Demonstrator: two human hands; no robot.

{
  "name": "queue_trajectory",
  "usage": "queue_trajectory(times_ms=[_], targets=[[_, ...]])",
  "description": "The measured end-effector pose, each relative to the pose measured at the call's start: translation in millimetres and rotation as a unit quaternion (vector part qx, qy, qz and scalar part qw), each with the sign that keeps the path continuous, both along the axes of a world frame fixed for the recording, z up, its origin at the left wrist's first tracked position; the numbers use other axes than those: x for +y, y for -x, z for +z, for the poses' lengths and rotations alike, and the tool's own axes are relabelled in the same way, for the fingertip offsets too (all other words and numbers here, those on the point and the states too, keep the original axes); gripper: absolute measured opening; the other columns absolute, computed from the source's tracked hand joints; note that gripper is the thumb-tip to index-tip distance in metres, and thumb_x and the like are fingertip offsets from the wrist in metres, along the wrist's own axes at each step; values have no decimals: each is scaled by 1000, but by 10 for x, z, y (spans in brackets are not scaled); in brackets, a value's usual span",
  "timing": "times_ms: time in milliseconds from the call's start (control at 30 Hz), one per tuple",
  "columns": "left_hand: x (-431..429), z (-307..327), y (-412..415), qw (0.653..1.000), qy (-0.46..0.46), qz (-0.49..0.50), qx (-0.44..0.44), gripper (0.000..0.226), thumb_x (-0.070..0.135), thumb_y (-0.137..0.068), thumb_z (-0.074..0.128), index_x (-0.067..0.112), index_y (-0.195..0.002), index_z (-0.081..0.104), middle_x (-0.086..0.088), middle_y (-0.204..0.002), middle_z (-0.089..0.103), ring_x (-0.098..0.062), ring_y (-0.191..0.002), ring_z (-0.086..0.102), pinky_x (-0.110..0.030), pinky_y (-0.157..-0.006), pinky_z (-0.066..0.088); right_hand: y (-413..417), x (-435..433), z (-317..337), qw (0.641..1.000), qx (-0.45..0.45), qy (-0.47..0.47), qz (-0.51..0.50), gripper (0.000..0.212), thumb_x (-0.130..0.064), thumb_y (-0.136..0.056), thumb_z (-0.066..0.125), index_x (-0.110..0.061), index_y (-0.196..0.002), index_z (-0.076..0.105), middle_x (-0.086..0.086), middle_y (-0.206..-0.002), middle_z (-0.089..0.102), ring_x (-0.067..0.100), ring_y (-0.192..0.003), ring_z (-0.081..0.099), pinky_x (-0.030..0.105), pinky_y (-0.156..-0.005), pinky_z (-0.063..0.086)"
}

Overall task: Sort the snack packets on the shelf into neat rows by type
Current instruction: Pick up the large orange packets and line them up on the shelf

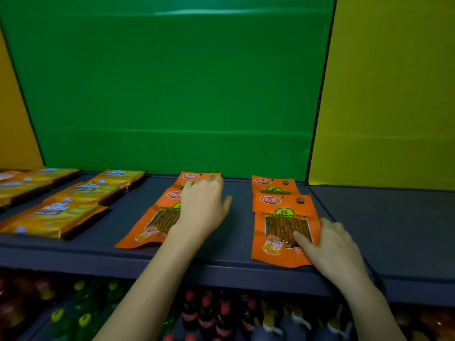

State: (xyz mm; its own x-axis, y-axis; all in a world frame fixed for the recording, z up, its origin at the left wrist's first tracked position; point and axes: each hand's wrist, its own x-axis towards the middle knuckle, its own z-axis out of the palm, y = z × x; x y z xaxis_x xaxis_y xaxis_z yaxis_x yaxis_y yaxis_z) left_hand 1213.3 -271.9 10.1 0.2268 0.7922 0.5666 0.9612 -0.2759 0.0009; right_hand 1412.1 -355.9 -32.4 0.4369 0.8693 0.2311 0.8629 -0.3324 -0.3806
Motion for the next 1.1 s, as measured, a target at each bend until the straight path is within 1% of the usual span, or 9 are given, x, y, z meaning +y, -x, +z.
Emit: queue_trajectory(times_ms=[100, 200, 300, 467, 533, 667, 833, 967, 1100], targets=[[-71, -44, 355, 999, -26, -2, -27, 33, 43, -90, 45, 18, -110, 55, -2, -113, 65, -25, -109, 56, -34, -87, 36, 32, -55, 112, 996, -88, -25, -18, 66, -57, -88, 40, -11, -135, 39, 12, -136, 43, 30, -123, 42, 39, -96, 37], [-209, -55, 819, 997, -53, -2, -51, 32, 41, -83, 49, 14, -94, 62, -5, -92, 70, -29, -90, 64, -37, -74, 43, 259, -40, 313, 991, -43, -112, 61, 57, -47, -89, 46, -13, -135, 43, 11, -138, 45, 32, -124, 43, 42, -98, 36], [-428, -78, 1402, 994, -60, 62, -65, 27, 39, -73, 56, 13, -78, 64, -6, -71, 70, -30, -68, 67, -33, -57, 48, 680, 93, 438, 971, -36, -151, 182, 43, -38, -90, 50, -18, -128, 52, 5, -130, 54, 27, -119, 50, 39, -95, 40], [-927, -176, 2430, 977, -71, 165, -116, 21, 37, -82, 63, 17, -88, 66, -1, -85, 71, -26, -84, 68, -31, -60, 49, 1593, 260, 443, 918, -69, -177, 347, 34, -37, -88, 52, -28, -121, 55, -9, -120, 58, 18, -114, 53, 37, -90, 45], [-1157, -259, 2841, 970, -78, 201, -108, 23, 40, -83, 60, 18, -88, 66, -1, -84, 71, -25, -83, 68, -30, -58, 49, 1999, 268, 399, 899, -57, -188, 391, 31, -35, -88, 54, -31, -118, 56, -13, -117, 58, 14, -113, 54, 30, -86, 43], [-1663, -471, 3710, 956, -79, 273, -74, 38, 47, -78, 43, 17, -81, 66, 1, -72, 69, -24, -67, 68, -28, -46, 48, 2930, 224, 265, 861, -47, -181, 474, 27, -34, -90, 52, -32, -117, 57, -15, -111, 59, 11, -109, 56, 27, -83, 43], [-2295, -750, 4630, 932, -45, 353, -73, 15, 34, -78, 69, 21, -77, 64, 4, -64, 65, -18, -56, 64, -19, -39, 33, 4055, 62, 31, 831, -22, -146, 536, 28, -39, -93, 47, -37, -120, 52, -22, -118, 54, 3, -116, 50, 21, -85, 41], [-2615, -875, 5255, 916, -26, 390, -89, 13, 36, -76, 72, 26, -78, 65, 7, -65, 67, -14, -58, 65, -25, -41, 44, 4853, -81, -127, 816, -15, -118, 566, 29, -43, -94, 41, -41, -122, 47, -24, -119, 52, -1, -116, 47, 19, -83, 42], [-2740, -881, 5811, 917, -5, 391, -80, 12, 36, -75, 73, 29, -78, 64, 11, -65, 65, -10, -58, 63, -21, -43, 43, 5523, -153, -155, 809, -1, -109, 578, 29, -43, -94, 41, -39, -122, 47, -23, -117, 52, -1, -112, 49, 18, -78, 40]])
